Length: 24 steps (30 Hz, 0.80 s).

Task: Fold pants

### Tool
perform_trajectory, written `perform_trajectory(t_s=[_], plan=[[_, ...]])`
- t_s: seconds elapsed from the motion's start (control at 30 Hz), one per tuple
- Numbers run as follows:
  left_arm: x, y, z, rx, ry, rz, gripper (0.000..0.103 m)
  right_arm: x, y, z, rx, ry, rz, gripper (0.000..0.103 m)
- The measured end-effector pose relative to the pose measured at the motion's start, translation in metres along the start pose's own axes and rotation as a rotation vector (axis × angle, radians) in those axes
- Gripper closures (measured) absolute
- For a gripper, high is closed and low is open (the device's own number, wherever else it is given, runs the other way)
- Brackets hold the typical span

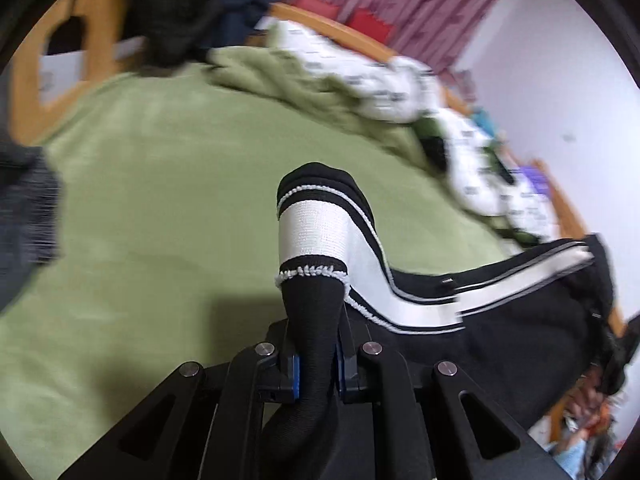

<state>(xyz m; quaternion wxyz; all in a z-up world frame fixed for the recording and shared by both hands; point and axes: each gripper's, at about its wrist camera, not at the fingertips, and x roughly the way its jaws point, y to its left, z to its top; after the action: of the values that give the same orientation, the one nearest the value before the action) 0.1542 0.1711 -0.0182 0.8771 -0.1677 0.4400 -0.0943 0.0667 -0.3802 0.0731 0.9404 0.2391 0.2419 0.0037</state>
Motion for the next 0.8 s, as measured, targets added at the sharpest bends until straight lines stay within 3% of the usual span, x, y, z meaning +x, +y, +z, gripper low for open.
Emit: perform_trajectory(t_s=[0.13,0.23,0.33,0.4,0.47,0.57,0.63,0.8], plan=[[0.033,0.038,-0.005,-0.047,0.061,0.088,0.091,0.058,-0.013,-0.041,-0.017,0.132,-0.016,0.077],[0.068,0.056,-0.017,-0.05,0.084,0.183,0.091,0.106,-0.044,-0.077,-0.052,0.253,-0.168,0.077],[0.087,0.067,-0.025,-0.031,0.104,0.229,0.089,0.125,-0.081,-0.097,-0.002,0.323,-0.2,0.07],[0.09,0.069,-0.026,-0.019,0.086,0.232,0.084,0.126,-0.095,-0.106,0.037,0.328,-0.183,0.064],[0.091,0.072,-0.027,-0.035,0.071,0.235,0.079,0.127,-0.097,-0.111,0.017,0.323,-0.217,0.054],[0.094,0.074,-0.03,-0.037,0.06,0.264,0.071,0.132,-0.097,-0.122,0.026,0.362,-0.27,0.048],[0.09,0.07,-0.034,-0.008,0.036,0.324,0.062,0.128,-0.104,-0.12,0.054,0.375,-0.249,0.047],[0.064,0.042,-0.041,0.118,-0.124,0.488,0.059,0.096,-0.108,-0.117,0.023,0.391,-0.299,0.04]])
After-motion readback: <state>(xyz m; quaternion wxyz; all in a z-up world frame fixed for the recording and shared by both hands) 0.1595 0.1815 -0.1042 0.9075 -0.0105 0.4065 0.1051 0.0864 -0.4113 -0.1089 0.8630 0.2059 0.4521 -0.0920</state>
